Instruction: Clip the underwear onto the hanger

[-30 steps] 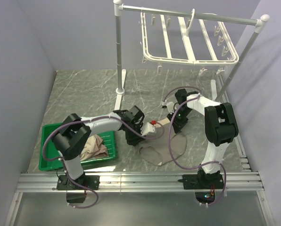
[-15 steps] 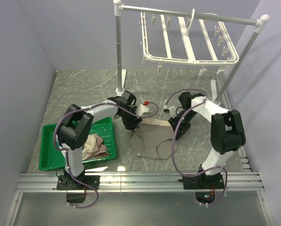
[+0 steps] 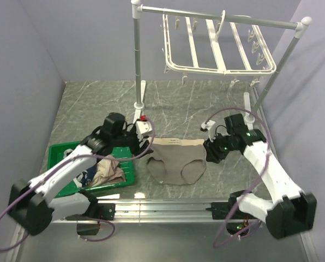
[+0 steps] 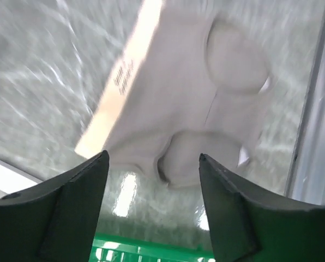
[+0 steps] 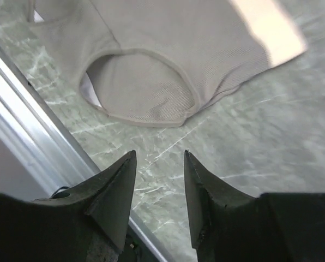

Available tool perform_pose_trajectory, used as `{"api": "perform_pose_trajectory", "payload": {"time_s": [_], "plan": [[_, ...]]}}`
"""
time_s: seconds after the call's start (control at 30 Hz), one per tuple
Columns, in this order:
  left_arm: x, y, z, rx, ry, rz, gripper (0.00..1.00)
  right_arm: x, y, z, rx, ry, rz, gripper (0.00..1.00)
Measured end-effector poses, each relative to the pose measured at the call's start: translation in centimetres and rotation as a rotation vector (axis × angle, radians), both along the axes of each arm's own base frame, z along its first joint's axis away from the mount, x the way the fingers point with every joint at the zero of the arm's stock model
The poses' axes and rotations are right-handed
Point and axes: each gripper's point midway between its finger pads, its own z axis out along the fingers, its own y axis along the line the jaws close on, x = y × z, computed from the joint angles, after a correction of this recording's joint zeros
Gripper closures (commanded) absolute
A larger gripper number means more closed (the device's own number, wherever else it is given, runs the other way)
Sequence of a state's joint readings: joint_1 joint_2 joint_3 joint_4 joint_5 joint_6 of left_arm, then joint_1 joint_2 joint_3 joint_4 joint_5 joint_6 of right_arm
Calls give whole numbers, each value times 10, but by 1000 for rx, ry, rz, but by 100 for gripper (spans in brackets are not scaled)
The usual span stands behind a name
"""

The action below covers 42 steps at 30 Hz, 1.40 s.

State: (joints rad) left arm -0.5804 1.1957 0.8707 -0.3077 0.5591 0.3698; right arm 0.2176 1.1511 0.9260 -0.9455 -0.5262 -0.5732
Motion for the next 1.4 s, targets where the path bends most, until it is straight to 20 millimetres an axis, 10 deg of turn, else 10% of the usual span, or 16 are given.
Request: {"api": "perform_pose_trajectory", "payload": {"time_s": [0.3, 0.8, 1.4], "plan": [[-1, -13, 117, -328, -181, 51, 19, -7, 8, 96, 185, -452, -40, 30], [43, -81, 216, -584, -406, 106, 26, 38, 31, 301, 636, -748, -308, 21], [81, -122, 253, -702, -504, 385, 27, 75, 33, 351, 867, -746, -508, 20]]}}
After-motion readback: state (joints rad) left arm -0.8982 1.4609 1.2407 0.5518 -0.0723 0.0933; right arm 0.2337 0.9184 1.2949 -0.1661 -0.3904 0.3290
